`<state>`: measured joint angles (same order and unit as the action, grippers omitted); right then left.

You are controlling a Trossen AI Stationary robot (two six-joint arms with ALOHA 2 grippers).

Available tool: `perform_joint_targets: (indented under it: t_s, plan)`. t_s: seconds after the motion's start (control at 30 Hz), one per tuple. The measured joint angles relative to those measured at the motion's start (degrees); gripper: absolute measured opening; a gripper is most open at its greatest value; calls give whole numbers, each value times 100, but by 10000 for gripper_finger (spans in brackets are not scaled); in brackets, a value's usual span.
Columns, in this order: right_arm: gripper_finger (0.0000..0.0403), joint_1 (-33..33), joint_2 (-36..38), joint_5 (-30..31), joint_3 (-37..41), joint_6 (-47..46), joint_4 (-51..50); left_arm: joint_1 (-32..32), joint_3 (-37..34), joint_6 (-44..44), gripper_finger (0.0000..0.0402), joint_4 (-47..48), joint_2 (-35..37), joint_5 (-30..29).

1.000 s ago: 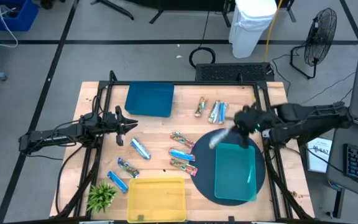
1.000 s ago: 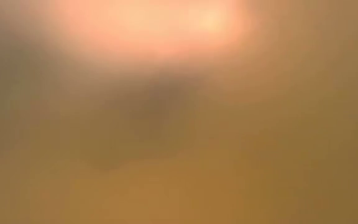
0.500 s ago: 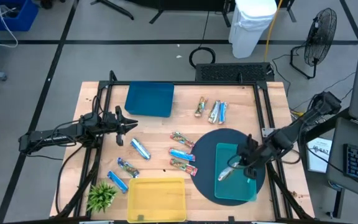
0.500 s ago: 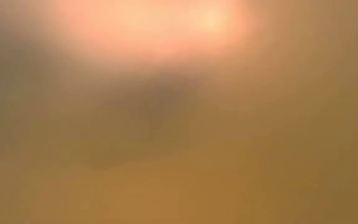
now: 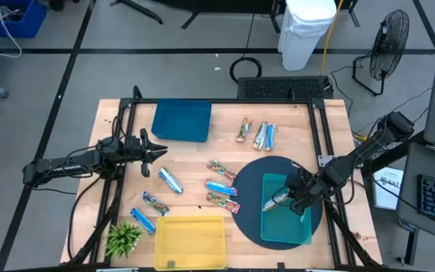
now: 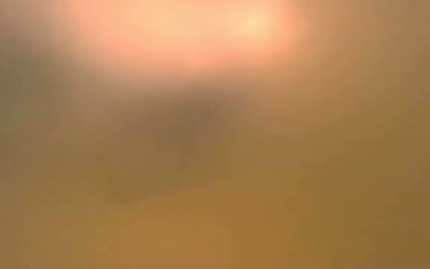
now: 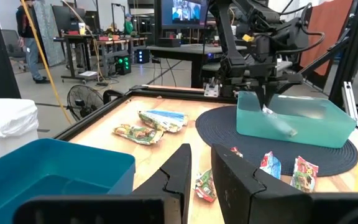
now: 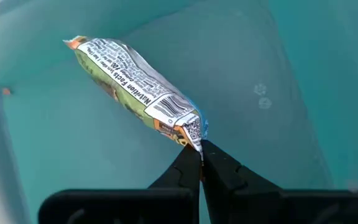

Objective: Pick and place Granola Bars by type
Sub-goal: Put the yellow granola bar into the green bin, then put the right yellow granola bar into the green bin

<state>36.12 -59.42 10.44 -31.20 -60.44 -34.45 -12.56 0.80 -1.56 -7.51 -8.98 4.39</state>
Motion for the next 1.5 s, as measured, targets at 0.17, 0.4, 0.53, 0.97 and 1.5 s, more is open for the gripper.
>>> perform_joint_targets:
  t_s: [0.17,0.4,0.53,0.97,1.5]
  plan:
    - [0,0,0,-1,13,-1,3,0,0,0,70,0,-2,2]
    - [6,0,0,-3,13,-306,2,-2,0,0,70,0,0,2]
    - [17,0,0,-3,13,-429,-1,-1,1,0,70,0,-1,1]
    - [88,-9,5,-536,13,-749,128,0,0,0,70,0,-2,2]
    - [119,-958,167,-731,13,1545,2141,0,0,0,70,0,-2,2]
